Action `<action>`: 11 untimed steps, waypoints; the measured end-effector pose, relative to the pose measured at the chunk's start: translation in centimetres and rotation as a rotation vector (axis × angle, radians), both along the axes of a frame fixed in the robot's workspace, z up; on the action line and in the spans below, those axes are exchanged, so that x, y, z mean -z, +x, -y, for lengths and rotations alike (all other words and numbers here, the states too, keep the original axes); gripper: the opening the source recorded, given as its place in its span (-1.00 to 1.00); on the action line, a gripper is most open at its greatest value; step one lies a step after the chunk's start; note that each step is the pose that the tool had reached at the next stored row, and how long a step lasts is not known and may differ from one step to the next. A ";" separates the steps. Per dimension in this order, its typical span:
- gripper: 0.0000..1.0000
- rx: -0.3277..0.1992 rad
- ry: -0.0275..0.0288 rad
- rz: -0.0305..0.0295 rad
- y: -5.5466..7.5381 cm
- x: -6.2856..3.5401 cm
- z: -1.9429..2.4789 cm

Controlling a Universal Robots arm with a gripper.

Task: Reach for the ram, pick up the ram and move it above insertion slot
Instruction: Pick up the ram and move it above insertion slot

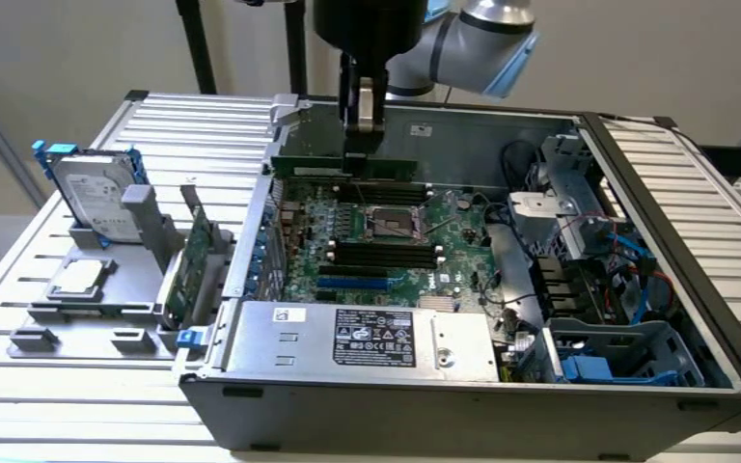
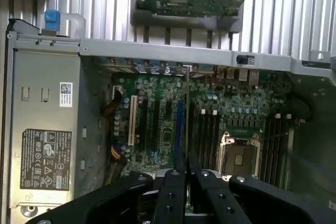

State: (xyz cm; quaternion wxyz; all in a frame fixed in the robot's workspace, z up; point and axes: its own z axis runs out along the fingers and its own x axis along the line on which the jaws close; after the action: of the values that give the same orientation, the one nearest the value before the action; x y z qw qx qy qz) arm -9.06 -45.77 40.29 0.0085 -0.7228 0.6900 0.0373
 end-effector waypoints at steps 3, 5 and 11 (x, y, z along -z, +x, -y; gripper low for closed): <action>-0.74 0.000 -0.0008 0.0000 0.8 0.15 -0.59; -0.74 0.003 -0.0009 0.0000 1.3 0.25 -0.77; -0.74 0.025 -0.0009 0.0000 2.3 0.59 -1.02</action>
State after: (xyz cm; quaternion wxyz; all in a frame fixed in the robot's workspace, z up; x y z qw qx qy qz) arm -6.72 -44.75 39.70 0.0086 -0.7141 0.6990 0.0369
